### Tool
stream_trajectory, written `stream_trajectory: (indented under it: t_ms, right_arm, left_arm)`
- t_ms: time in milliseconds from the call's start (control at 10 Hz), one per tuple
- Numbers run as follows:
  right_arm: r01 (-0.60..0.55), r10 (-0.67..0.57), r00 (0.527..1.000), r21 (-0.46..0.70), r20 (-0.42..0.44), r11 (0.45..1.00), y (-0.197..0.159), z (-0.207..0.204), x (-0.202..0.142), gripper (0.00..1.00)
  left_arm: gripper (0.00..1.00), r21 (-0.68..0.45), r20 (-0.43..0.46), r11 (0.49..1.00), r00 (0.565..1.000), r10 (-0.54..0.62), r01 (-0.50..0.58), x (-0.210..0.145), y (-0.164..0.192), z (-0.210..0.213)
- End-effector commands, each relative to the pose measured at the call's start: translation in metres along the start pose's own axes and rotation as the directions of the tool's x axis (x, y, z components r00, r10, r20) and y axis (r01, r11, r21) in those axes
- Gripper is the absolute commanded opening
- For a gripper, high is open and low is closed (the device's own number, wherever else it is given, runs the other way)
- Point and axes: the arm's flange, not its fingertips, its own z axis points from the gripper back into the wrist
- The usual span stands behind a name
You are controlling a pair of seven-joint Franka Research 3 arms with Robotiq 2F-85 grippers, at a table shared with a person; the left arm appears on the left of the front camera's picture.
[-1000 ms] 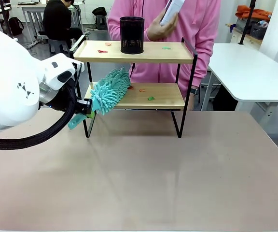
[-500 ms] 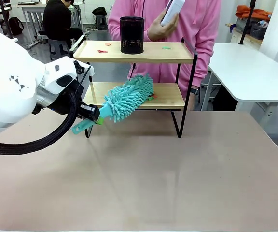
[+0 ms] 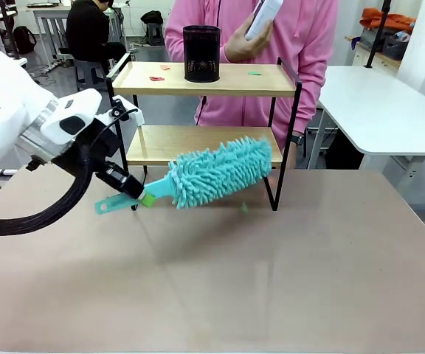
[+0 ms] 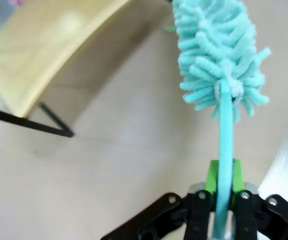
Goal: Clean the shelf.
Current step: Clean the specific tier of the Shelf with the Duster once objects are removed.
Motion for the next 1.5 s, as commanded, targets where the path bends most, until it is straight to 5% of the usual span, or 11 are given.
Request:
stream_trajectory:
  t_ms: [0, 500, 800, 900, 1100, 1300, 1400]
  right_arm:
    - [-0.026, 0.026, 1.0, 0.016, 0.008, 1.0, 0.001, -0.002, 0.001, 1.0]
    - [-0.026, 0.026, 1.0, 0.016, 0.008, 1.0, 0.001, -0.002, 0.001, 1.0]
    - [-0.026, 0.026, 1.0, 0.016, 0.008, 1.0, 0.001, -0.002, 0.001, 1.0]
    - [-0.026, 0.026, 1.0, 0.016, 0.008, 1.0, 0.001, -0.002, 0.001, 1.0]
    - [-0.026, 0.026, 1.0, 0.016, 0.008, 1.0, 0.001, -0.002, 0.001, 1.0]
    - [-0.026, 0.026, 1.0, 0.016, 0.008, 1.0, 0.001, -0.002, 0.001, 1.0]
    - [-0.026, 0.026, 1.0, 0.016, 0.008, 1.0, 0.001, -0.002, 0.001, 1.0]
  left_arm:
    - [0.12, -0.059, -0.035, 0.996, 0.997, -0.062, 0.06, -0.005, 0.004, 0.018]
    - [0.12, -0.072, -0.018, 0.997, 1.0, -0.011, 0.009, -0.01, 0.007, 0.035]
    - [0.12, -0.222, -0.054, 0.975, 0.998, -0.039, 0.026, -0.058, -0.027, 0.123]
    - [0.12, -0.282, -0.026, 0.957, 0.997, -0.071, 0.061, -0.081, -0.039, 0.16]
    - [0.12, -0.132, 0.173, 0.991, 0.984, 0.046, -0.023, -0.128, -0.046, 0.223]
    - [0.12, -0.078, 0.38, 0.967, 0.889, 0.255, -0.244, -0.163, -0.024, 0.259]
    - [0.12, -0.103, 0.499, 0.909, 0.77, 0.398, -0.403, -0.177, -0.001, 0.271]
